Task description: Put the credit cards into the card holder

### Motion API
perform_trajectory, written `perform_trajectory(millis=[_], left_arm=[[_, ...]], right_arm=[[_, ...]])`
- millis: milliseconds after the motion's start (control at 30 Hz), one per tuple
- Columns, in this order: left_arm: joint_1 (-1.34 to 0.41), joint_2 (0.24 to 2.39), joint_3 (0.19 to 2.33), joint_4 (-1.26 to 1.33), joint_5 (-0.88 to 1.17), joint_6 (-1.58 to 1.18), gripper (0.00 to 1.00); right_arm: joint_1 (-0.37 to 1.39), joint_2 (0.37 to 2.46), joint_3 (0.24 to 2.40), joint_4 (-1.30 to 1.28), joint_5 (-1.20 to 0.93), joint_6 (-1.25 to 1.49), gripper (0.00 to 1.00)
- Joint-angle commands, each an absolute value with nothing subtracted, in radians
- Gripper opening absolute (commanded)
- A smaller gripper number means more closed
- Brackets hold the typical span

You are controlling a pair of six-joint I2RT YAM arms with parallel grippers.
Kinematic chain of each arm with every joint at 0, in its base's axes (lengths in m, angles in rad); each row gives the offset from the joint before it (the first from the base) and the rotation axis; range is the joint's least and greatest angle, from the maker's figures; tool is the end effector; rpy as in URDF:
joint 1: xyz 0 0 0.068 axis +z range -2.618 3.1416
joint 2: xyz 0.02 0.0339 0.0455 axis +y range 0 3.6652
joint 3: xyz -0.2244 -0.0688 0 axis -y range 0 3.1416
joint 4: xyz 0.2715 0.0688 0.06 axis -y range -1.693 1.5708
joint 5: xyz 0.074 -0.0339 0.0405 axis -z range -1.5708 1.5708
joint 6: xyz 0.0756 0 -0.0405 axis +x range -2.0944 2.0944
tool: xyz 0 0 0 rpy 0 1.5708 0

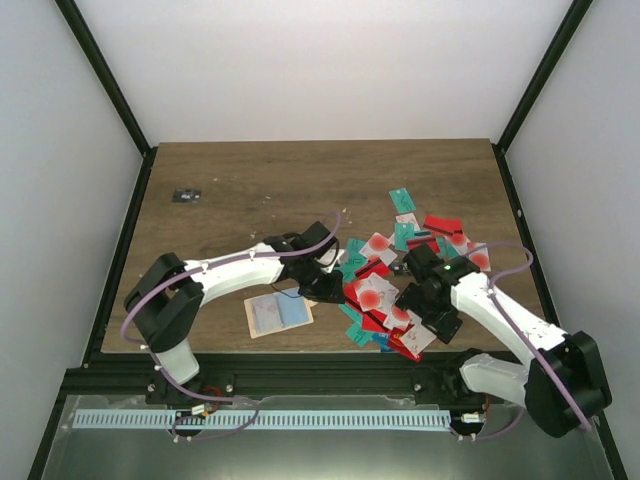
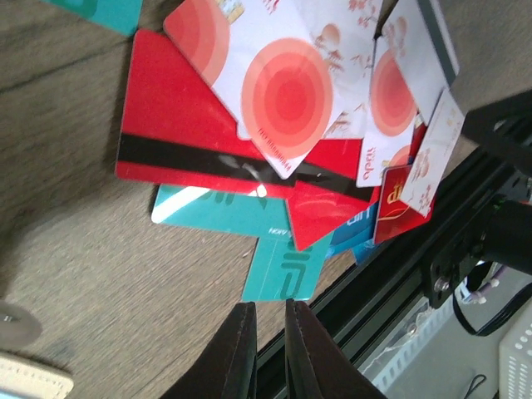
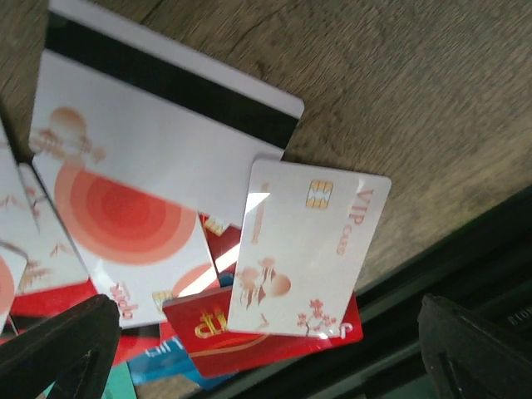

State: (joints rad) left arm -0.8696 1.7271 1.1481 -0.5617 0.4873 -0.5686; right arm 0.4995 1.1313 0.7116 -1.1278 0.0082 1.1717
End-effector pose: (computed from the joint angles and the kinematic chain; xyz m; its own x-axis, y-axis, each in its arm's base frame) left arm 0.2141 -0.3084 0.1088 -0.9255 0.3586 -0.1222 0.3593 0.7286 -0.5831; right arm 0.1762 0.0954 0.1112 -0.7822 0.6228 -0.0166 0.6226 0.7824 0.0183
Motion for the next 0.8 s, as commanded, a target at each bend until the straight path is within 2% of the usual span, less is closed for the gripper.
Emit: perform_trajectory(millis=[0,233,433,767], left_arm=[[-0.875,1.675,1.098,-0.535,0.488,-0.585,0.13],[-0.875,1.636,1.062,-0.533,0.476,-0.595,0.12],[-0.875,1.635,1.058,-0.534,0.476,-0.590,0.12],[-0.875,1.632,1.051,-0.533,0.473,-0.587,0.12]], right_arm=[[0.384,1.125,0.637,-1.004,-0.064,1.164,1.00],[0.282,1.160,0.555,-0.888,-0.133,1.096,0.93],[0.273,1.164,0.502,-0.844,-0.170,1.091,0.90],[0.271,1.155,0.453,-0.826,-0.204,1.093,0.78]])
